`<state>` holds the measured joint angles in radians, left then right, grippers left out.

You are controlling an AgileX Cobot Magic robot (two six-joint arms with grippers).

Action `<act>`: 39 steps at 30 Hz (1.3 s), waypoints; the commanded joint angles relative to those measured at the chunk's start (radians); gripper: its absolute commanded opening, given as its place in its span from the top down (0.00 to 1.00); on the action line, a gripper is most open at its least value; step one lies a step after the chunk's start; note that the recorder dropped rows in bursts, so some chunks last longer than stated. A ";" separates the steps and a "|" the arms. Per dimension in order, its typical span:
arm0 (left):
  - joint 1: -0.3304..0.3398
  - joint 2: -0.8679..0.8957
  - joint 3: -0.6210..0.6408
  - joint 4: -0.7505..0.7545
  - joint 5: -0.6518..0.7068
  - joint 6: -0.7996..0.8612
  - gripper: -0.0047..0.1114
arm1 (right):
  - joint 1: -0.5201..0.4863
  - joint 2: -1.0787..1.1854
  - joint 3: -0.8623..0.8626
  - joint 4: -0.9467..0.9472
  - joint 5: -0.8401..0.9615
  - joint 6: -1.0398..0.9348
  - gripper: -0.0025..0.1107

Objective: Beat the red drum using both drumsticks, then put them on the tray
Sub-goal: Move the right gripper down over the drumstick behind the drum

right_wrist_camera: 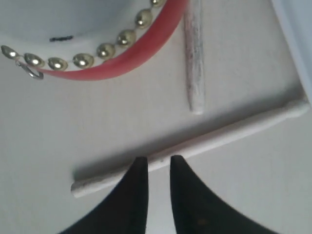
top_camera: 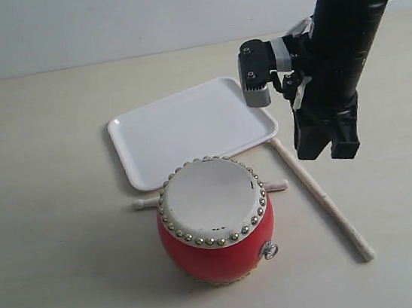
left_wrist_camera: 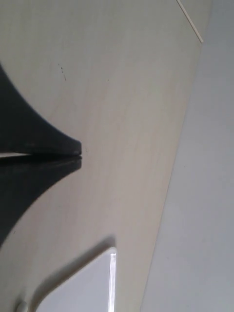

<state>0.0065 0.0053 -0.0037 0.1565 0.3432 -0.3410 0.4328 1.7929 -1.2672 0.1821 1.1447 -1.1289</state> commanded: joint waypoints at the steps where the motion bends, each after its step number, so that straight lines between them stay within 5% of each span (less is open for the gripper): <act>1: -0.005 -0.005 0.004 0.008 -0.004 -0.005 0.96 | 0.010 0.012 -0.009 0.034 -0.050 -0.004 0.72; 7: -0.005 -0.005 0.004 0.008 -0.004 -0.005 0.96 | 0.010 0.036 -0.009 0.044 -0.055 -0.052 0.58; 39: -0.005 -0.005 0.004 0.008 -0.004 -0.005 0.96 | 0.010 0.202 -0.007 0.078 -0.175 0.013 0.58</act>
<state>0.0065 0.0053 -0.0037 0.1565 0.3432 -0.3410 0.4406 1.9842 -1.2696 0.2476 0.9725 -1.1188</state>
